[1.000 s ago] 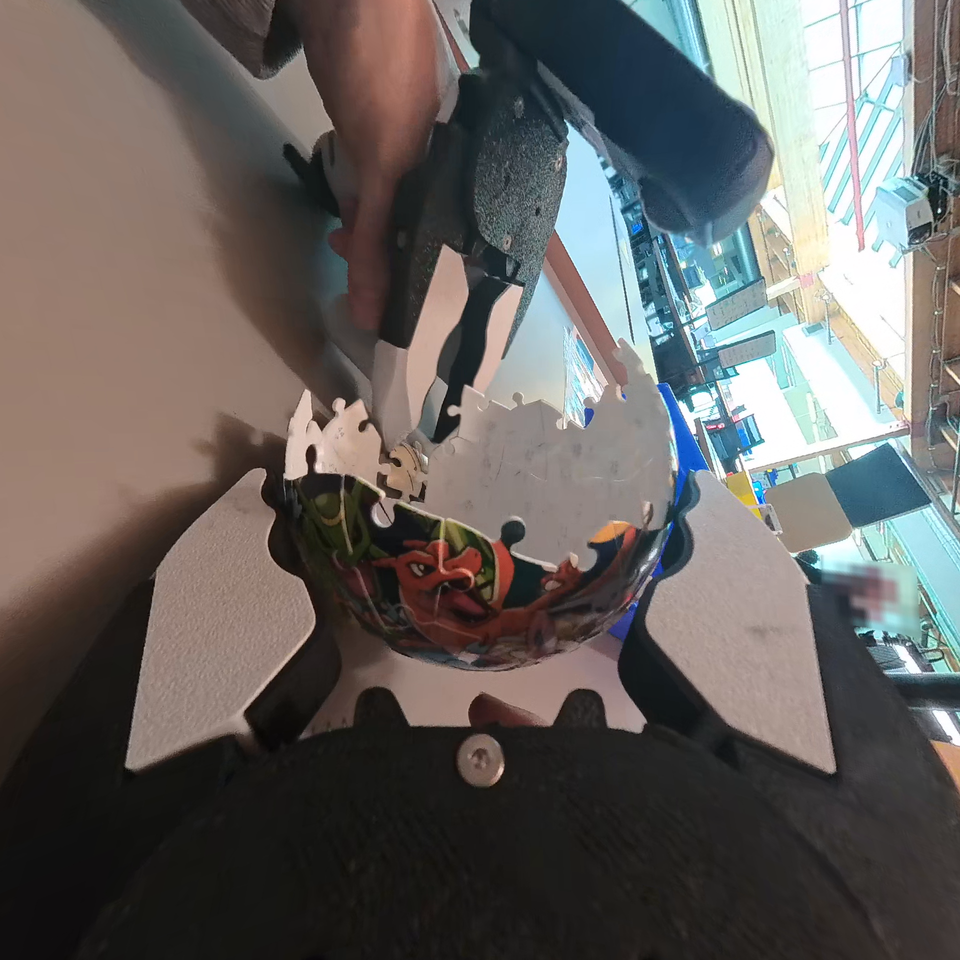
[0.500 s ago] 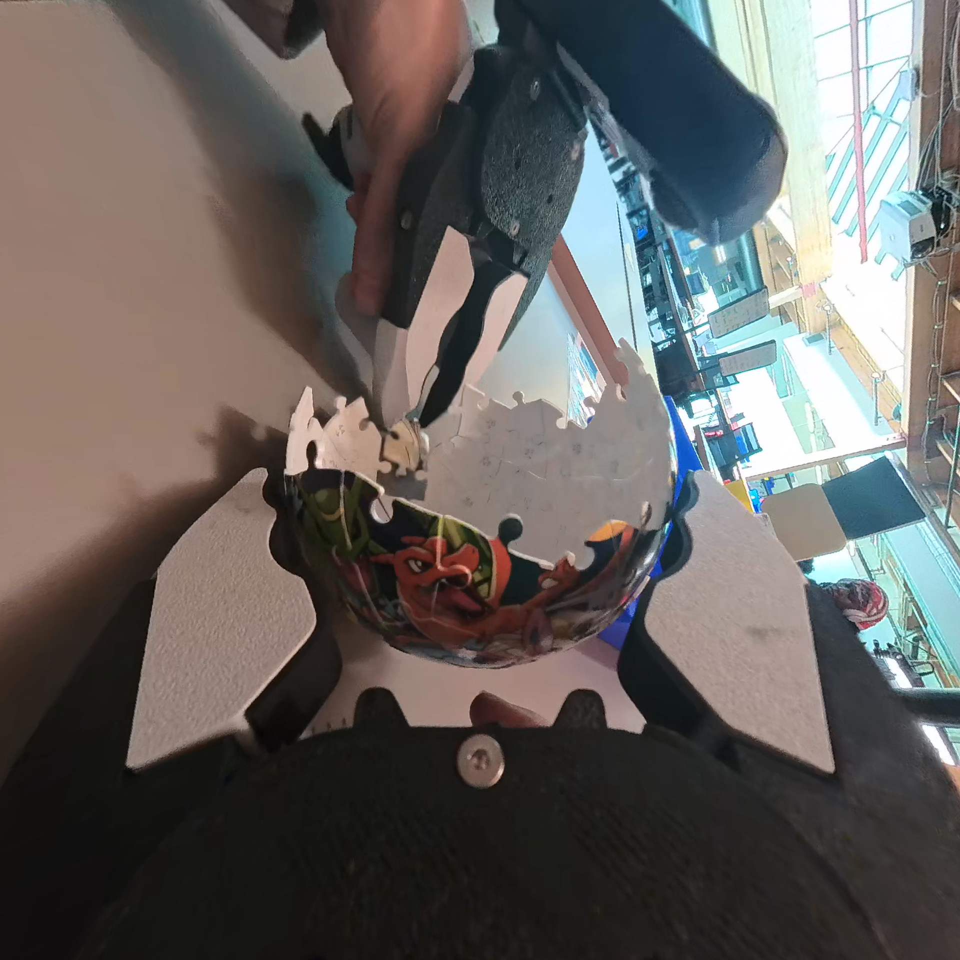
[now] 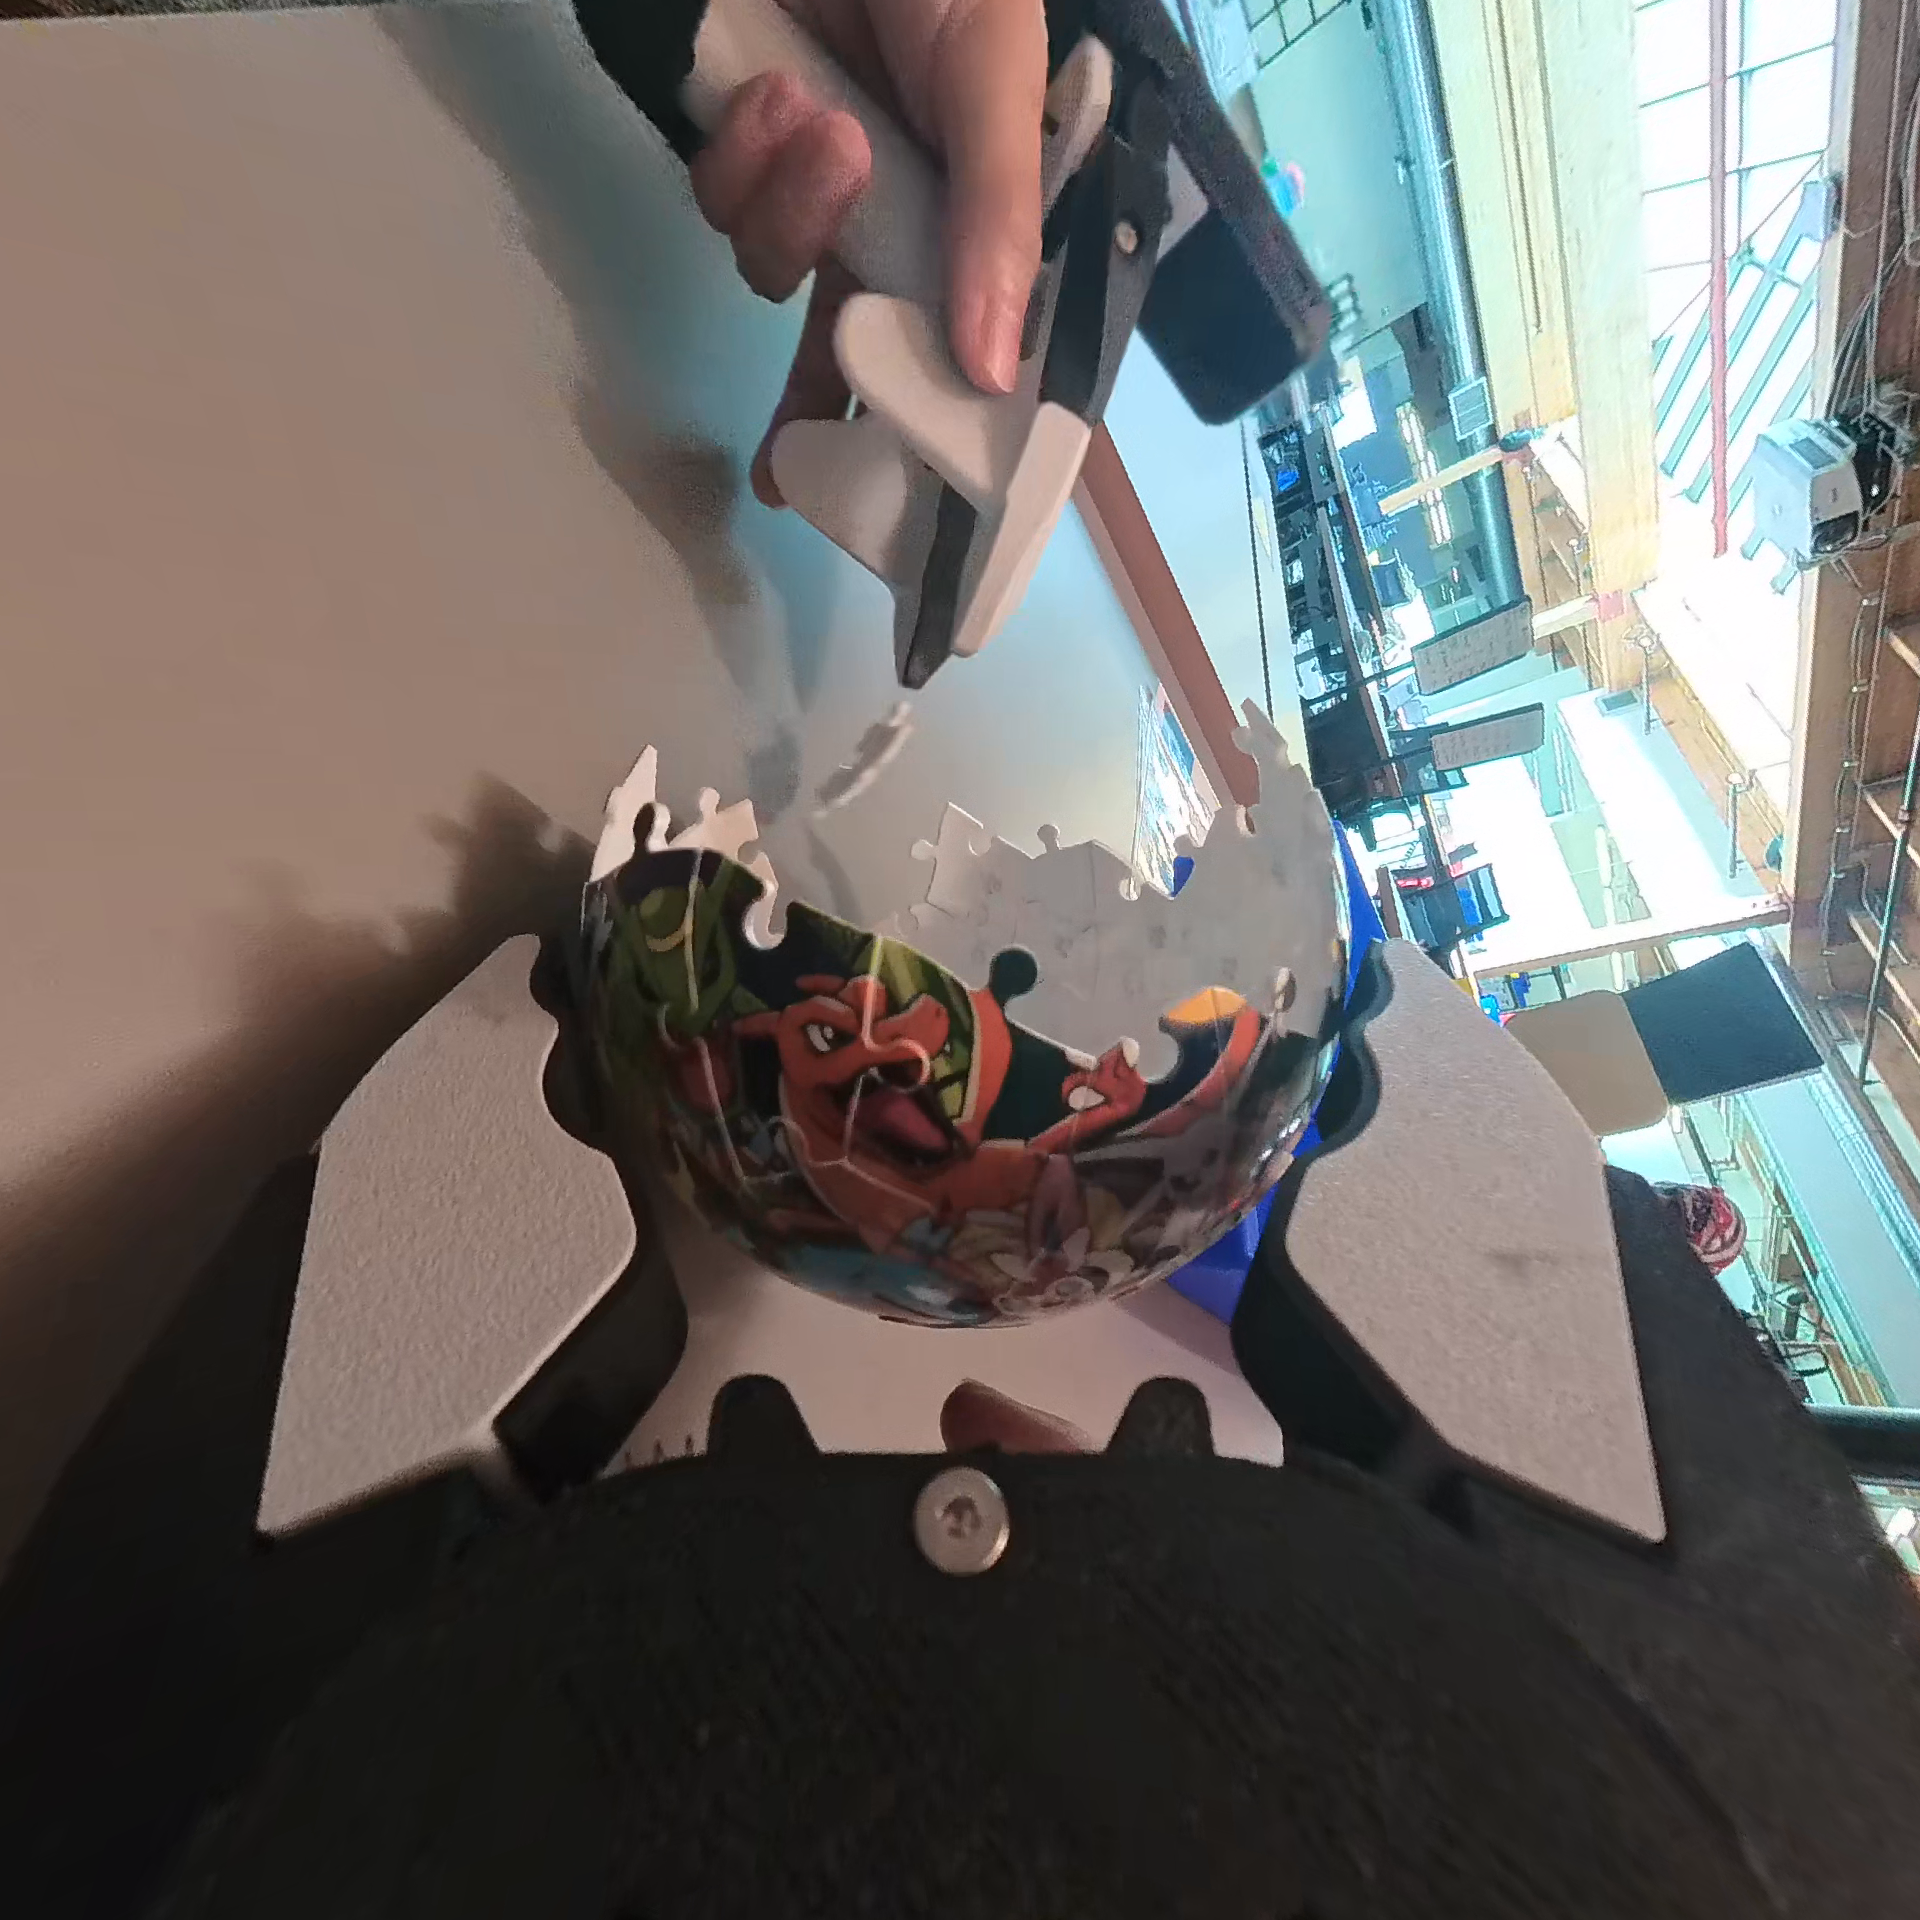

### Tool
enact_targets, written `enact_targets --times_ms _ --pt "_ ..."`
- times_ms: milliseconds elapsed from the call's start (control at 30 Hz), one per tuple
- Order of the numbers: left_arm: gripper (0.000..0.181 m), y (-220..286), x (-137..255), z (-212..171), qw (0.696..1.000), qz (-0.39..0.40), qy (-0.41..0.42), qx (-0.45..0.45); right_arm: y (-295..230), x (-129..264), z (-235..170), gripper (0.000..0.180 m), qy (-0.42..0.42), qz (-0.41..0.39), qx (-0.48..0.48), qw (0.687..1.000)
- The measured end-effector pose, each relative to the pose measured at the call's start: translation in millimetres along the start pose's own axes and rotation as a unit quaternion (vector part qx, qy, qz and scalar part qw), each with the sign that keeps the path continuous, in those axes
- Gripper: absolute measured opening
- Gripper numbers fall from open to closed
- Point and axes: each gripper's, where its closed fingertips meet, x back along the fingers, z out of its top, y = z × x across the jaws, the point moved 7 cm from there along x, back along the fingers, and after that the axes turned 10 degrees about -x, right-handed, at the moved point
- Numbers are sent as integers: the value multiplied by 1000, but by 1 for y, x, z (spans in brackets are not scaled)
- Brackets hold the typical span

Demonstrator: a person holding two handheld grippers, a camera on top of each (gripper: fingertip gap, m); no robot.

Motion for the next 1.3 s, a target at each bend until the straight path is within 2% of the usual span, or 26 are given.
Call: enact_targets --times_ms 100,133,200,267,367,433,467,600,700,867,1033,1100,1167,1200,1233,1267,1300 --pt "25 -14 12 2 999 21 39 30 0 0 0 135 0 1 2 1000" --pt "25 -14 15 4 998 32 56 -3 0 0 0 135 -1 0 4 1000" --pt "28 -6 17 5 987 76 66 -127 1 0 -1 135 -2 0 4 1000" --pt "29 8 10 -1 950 134 25 -280 1 0 -1 135 -1 0 1 1000" --pt "29 22 -9 -13 854 209 -49 -474 0 -1 -1 136 -1 0 1 1000" --pt "28 25 -23 -20 807 220 -92 -540 0 -1 -1 137 -1 1 1 1000" --pt "28 21 -28 -21 802 227 -115 -540 0 0 -1 137 -2 1 2 1000" --pt "32 11 -45 -19 835 205 -143 -490 0 0 -1 136 -5 2 7 1000" --pt "28 11 -50 -18 842 192 -163 -477 -1 0 -1 136 -6 2 10 1000" --pt "4 12 -55 -16 856 203 -170 -444 0 0 -1 136 -6 2 8 1000" --pt "4 11 -54 -15 869 208 -164 -418 0 0 -1 136 -6 2 8 1000" --pt "4 10 -48 -14 864 233 -158 -418 0 0 -2 136 -7 2 8 1000" --pt "4 16 -35 -11 828 257 -146 -476 0 1 -2 136 -7 2 8 1000" --pt "4 21 -28 -9 793 278 -142 -524 0 0 -2 136 -7 1 8 1000" --pt "4 26 -22 -7 743 305 -140 -579 0 0 -2 136 -7 1 7 1000" --pt "4 31 -16 -7 679 331 -146 -639 0 0 -2 136 -6 1 6 1000" --pt "4 35 -12 -9 599 358 -157 -699 0 0 -1 136 -5 1 6 1000"
